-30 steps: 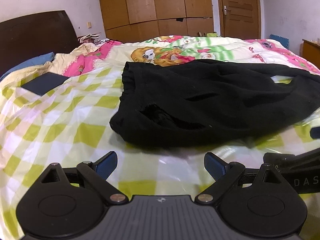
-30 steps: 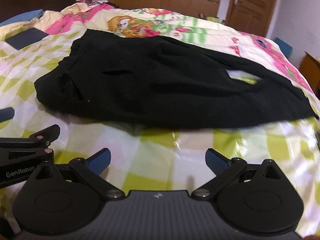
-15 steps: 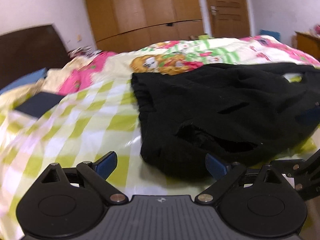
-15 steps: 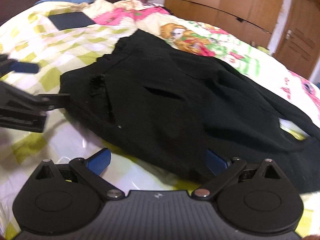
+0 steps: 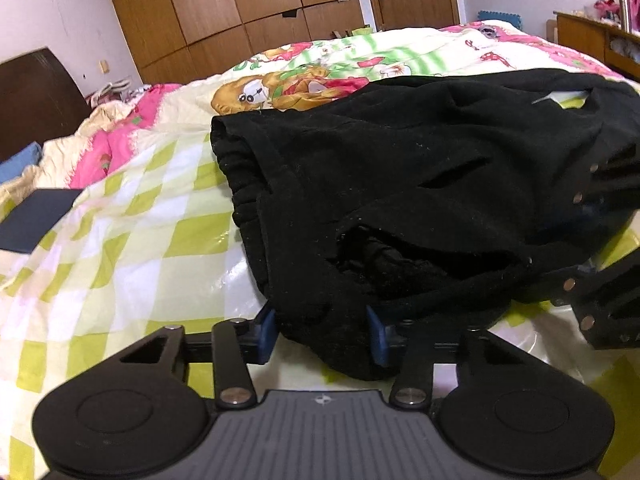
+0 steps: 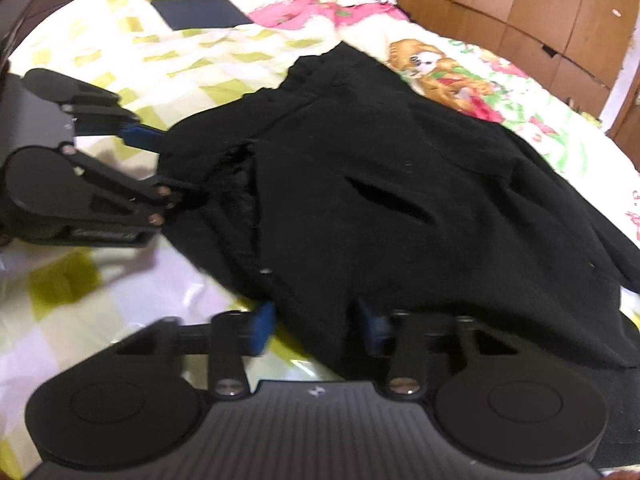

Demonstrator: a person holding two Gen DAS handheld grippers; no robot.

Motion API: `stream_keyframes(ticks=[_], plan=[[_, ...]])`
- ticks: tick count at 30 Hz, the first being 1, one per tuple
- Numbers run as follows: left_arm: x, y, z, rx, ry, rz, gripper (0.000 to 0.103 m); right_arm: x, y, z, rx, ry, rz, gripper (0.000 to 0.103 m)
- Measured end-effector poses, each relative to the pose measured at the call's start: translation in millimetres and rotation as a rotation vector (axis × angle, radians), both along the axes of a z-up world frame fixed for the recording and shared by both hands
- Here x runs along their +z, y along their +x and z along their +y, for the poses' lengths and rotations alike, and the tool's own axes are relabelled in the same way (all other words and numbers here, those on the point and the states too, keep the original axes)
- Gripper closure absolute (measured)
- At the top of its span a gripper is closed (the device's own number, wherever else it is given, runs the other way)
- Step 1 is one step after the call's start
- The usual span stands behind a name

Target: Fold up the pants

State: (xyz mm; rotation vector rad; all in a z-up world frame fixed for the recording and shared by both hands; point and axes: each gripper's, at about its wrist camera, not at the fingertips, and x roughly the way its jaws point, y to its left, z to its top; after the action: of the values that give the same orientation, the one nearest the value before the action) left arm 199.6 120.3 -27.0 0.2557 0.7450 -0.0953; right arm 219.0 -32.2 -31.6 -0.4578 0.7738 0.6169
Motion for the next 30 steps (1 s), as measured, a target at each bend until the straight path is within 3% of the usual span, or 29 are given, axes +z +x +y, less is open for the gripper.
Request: stream_keyframes(ticks=[2, 8, 16, 22, 24, 26, 30], plan=[[2.0, -1.1, 7.3, -0.007, -0.012, 0.007, 0.05, 1.6, -1.5, 6.7, 0.003, -0.018, 0.0, 0.075], [11.9, -13.3, 33.9, 0.018, -0.045, 0.007, 0.056, 6.2, -16.7, 29.7, 0.005, -0.033, 0.04, 0.082], [17.3, -65.3, 94.0, 0.106, -0.013, 0.039, 0.066, 15.1, -66.7, 96.3, 0.131, 0.056, 0.137, 0.083], [21.3, -110.9, 145.6, 0.24, 0.058, 0.063, 0.067, 13.1, -113.4, 161.4, 0.223, 0.111, 0.198, 0.083], [24.0, -122.2, 157.2, 0.282, 0.071, 0.063, 0.067, 14.3, -123.4, 178.4, 0.227, 0.113, 0.202, 0.082], [27.2, -132.7, 163.1, 0.311, 0.062, 0.057, 0.067, 20.8, -126.8, 182.7, 0.217, 0.155, 0.222, 0.063], [38.2, -151.0, 152.4, 0.339, 0.093, 0.015, 0.067, 42.0, -125.9, 146.0, 0.146, 0.239, 0.211, 0.063]])
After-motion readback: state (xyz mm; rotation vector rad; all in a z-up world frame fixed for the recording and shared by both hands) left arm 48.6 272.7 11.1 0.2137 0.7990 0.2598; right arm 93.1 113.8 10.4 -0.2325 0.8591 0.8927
